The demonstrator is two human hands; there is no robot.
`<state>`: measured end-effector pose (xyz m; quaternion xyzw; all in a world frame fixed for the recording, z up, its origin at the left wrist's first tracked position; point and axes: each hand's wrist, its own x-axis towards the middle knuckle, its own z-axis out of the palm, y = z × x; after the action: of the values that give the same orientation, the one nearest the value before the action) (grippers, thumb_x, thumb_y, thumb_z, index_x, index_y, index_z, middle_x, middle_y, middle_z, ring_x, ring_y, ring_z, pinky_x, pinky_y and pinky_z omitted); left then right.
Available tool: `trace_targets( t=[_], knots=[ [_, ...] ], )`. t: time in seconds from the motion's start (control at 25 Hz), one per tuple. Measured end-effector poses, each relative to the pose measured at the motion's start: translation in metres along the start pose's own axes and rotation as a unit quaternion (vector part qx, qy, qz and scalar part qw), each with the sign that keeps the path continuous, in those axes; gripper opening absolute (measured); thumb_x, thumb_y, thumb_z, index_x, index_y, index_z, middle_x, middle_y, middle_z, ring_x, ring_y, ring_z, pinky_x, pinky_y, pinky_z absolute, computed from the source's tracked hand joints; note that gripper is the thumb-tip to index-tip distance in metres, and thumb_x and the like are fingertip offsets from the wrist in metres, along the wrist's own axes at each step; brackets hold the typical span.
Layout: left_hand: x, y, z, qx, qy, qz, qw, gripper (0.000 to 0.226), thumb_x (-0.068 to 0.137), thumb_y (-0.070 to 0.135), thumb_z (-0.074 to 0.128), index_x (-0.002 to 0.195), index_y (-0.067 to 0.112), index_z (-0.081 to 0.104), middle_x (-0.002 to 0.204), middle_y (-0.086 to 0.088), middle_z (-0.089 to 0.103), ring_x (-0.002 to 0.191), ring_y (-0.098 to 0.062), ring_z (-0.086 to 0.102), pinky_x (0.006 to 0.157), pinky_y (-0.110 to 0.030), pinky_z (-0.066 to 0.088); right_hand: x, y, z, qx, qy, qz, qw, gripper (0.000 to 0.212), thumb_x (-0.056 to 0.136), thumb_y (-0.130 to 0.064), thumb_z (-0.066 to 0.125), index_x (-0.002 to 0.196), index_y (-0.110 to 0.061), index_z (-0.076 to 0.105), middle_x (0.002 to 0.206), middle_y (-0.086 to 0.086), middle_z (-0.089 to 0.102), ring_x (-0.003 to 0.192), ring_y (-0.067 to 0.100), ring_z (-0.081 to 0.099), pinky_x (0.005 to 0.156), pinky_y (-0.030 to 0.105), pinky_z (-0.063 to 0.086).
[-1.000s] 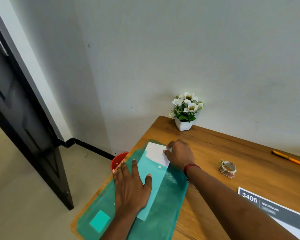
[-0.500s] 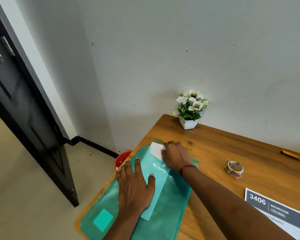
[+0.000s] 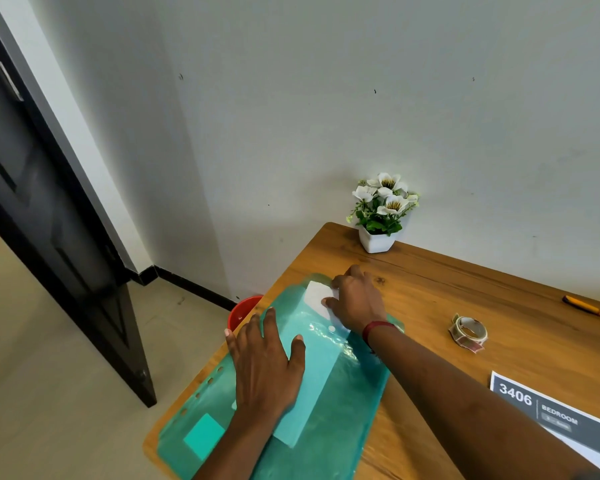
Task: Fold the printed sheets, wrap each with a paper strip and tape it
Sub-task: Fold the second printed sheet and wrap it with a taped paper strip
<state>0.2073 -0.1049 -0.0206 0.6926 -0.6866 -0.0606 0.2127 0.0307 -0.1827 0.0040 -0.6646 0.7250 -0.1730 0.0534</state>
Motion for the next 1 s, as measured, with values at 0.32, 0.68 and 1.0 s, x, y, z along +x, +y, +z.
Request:
trace_targets(
  t=[0.32, 0.68, 1.0],
  knots=[
    [0.006, 0.007, -0.002, -0.005, -0.022, -0.024, 0.999, 0.069, 0.099, 0.058, 0.033, 0.156, 0.024, 0.015, 0.162, -0.007, 0.023, 0.149, -0.03, 0.018, 0.121, -0.048, -0.004, -0.006, -0.006, -0.003, -0.038, 0.051, -0.043, 0.997, 0.02, 0.087, -0.039, 0.071, 0.099, -0.022, 0.073, 0.097, 0.001, 0.072, 0.106, 0.025, 0.049, 0.082, 0.038, 0.04],
    [0.007, 0.006, 0.003, 0.026, -0.024, -0.033, 0.999, 0.063, 0.099, 0.054, 0.035, 0.153, 0.023, 0.023, 0.156, -0.009, 0.031, 0.145, -0.031, 0.023, 0.121, -0.052, -0.003, -0.018, -0.001, -0.01, -0.026, -0.017, -0.083, 0.996, 0.018, 0.097, -0.03, 0.055, 0.11, -0.018, 0.057, 0.099, 0.006, 0.067, 0.103, 0.026, 0.055, 0.088, 0.042, 0.032],
    [0.004, 0.007, 0.009, 0.038, -0.029, -0.031, 0.998, 0.062, 0.099, 0.056, 0.03, 0.153, 0.027, 0.022, 0.157, -0.008, 0.03, 0.146, -0.03, 0.021, 0.122, -0.055, -0.001, -0.021, -0.001, -0.016, 0.066, 0.03, -0.067, 0.995, 0.01, 0.099, -0.024, 0.054, 0.103, -0.015, 0.057, 0.09, 0.013, 0.068, 0.079, 0.03, 0.059, 0.066, 0.041, 0.05]
  ],
)
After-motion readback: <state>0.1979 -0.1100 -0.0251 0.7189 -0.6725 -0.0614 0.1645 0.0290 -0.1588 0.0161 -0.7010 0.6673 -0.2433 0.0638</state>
